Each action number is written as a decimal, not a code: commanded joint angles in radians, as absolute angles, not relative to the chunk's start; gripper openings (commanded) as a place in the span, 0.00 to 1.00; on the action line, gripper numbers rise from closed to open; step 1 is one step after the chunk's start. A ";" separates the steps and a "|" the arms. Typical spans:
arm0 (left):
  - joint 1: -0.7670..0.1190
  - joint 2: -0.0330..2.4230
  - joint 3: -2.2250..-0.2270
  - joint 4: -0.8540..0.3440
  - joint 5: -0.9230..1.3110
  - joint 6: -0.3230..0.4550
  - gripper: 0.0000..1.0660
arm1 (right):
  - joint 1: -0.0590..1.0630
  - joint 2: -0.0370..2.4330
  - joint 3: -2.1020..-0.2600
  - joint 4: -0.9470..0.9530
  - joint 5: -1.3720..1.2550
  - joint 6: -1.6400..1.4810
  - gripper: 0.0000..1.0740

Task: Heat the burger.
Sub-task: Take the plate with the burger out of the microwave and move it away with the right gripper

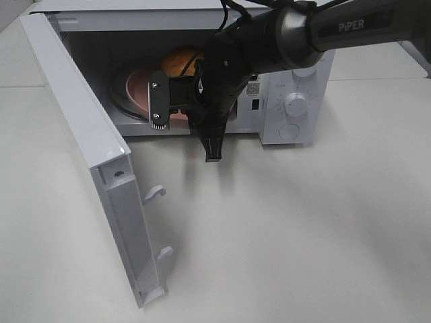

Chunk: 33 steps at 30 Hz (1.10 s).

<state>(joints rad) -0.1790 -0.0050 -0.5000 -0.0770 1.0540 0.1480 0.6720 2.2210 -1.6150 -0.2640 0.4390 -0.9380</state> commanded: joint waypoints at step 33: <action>-0.177 -0.026 -0.497 -0.078 1.040 0.139 0.00 | 0.712 1.848 -1.116 -0.384 0.336 -1.109 0.00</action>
